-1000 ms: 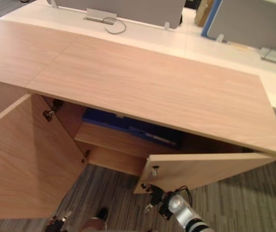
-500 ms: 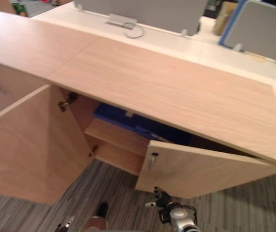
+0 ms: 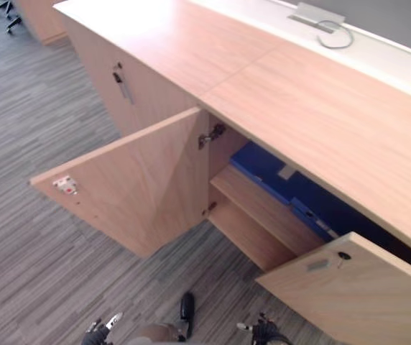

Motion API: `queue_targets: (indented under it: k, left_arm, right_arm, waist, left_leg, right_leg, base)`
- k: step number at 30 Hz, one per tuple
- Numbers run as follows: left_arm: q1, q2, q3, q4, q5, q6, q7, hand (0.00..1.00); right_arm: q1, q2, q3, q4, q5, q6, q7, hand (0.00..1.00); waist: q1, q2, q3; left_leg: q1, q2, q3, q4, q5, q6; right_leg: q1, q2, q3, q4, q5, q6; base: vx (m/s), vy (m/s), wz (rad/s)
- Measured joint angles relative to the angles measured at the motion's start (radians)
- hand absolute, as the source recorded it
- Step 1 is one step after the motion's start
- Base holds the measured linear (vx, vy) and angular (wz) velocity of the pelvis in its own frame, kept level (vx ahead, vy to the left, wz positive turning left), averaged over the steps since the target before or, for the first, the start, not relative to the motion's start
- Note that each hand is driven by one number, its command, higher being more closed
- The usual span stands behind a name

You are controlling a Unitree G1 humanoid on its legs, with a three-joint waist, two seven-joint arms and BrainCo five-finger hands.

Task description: Walk over to the cabinet, pick up the folder, carry it to the office cabinet, place the folder inside the office cabinet, then close the office cabinet door

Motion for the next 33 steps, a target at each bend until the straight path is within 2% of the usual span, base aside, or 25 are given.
queue_targets:
  k: [4,8,13,16,19,21,23,29,33]
  left_arm:
    - [0.005,-0.020,0.014,-0.018,-0.110,0.000,-0.015,0.00]
    - [0.011,-0.068,0.111,-0.122,-0.222,-0.001,-0.012,0.00]
    - [-0.008,-0.073,0.240,-0.276,-0.222,-0.002,0.017,0.00]
    - [-0.021,-0.055,0.254,-0.368,-0.150,0.000,0.031,0.00]
    - [-0.066,-0.006,0.258,-0.411,-0.025,0.020,0.037,0.00]
    - [-0.099,0.039,0.293,-0.412,0.067,0.042,0.038,0.00]
    - [-0.123,0.080,0.325,-0.408,0.116,0.065,0.037,0.00]
    - [-0.274,0.240,0.313,-0.260,0.179,0.097,0.022,0.00]
    - [-0.339,0.286,0.253,-0.187,0.179,0.108,0.010,0.00]
  right_arm:
    - [0.003,0.000,-0.031,-0.001,0.002,0.000,0.000,0.00]
    - [0.015,0.001,-0.032,-0.014,0.003,0.000,0.000,0.00]
    - [0.031,0.001,-0.036,-0.036,0.004,0.000,0.003,0.00]
    - [0.035,0.002,-0.037,-0.055,-0.007,0.001,0.014,0.00]
    - [0.027,0.011,-0.037,-0.060,-0.011,0.002,0.029,0.00]
    - [0.025,0.020,-0.036,-0.060,-0.026,0.011,0.041,0.00]
    - [0.025,0.018,-0.036,-0.061,-0.049,0.018,0.053,0.00]
    - [0.039,0.003,-0.041,-0.061,-0.048,0.037,0.067,0.00]
    - [0.053,-0.017,-0.062,-0.063,-0.049,0.041,0.072,0.00]
  waist:
    - [-0.002,0.013,-0.006]
    - [-0.012,0.018,-0.010]
    - [-0.020,0.015,-0.011]
    - [-0.020,0.013,-0.013]
    - [-0.027,0.008,-0.016]
    - [-0.031,0.001,-0.028]
    - [-0.033,-0.002,-0.040]
    - [-0.056,0.004,-0.047]
    - [-0.067,0.010,-0.047]
  left_leg:
    - [-0.001,0.006,-0.011,-0.005,0.004,-0.010]
    - [-0.005,0.012,0.013,-0.005,-0.004,-0.004]
    - [-0.017,0.012,0.028,-0.005,-0.011,0.004]
    - [-0.017,0.004,0.025,-0.004,-0.004,0.000]
    - [-0.006,0.014,0.033,0.001,-0.005,-0.001]
    - [0.017,0.038,0.077,-0.004,-0.012,-0.011]
    - [0.021,0.061,0.100,-0.004,-0.019,-0.022]
    - [0.033,0.101,0.164,-0.005,-0.026,-0.051]
    - [0.031,0.103,0.177,-0.005,-0.031,-0.051]
  right_leg:
    - [0.016,0.017,-0.006,-0.024,-0.001,0.001]
    - [0.030,0.037,-0.008,-0.073,-0.006,0.004]
    - [0.027,0.040,-0.010,-0.095,-0.003,0.005]
    - [0.031,0.029,-0.008,-0.083,0.004,0.008]
    - [0.029,0.030,-0.001,-0.049,0.009,0.000]
    - [0.029,0.039,0.022,-0.035,0.021,-0.016]
    - [0.022,0.055,0.026,-0.042,0.026,-0.020]
    - [0.016,0.085,0.061,-0.083,0.025,-0.018]
    - [0.014,0.086,0.065,-0.096,0.018,-0.009]
  base:
    - [-0.05,-0.045,0.07]
    - [-0.07,-0.046,0.01]
    - [0.01,-0.019,0.01]
    - [0.11,-0.027,0.07]
    - [0.08,-0.019,0.08]
    - [0.03,-0.023,-0.26]
    - [-0.03,-0.073,-0.44]
    - [-0.08,-0.084,-0.41]
    - [-0.06,-0.026,-0.13]
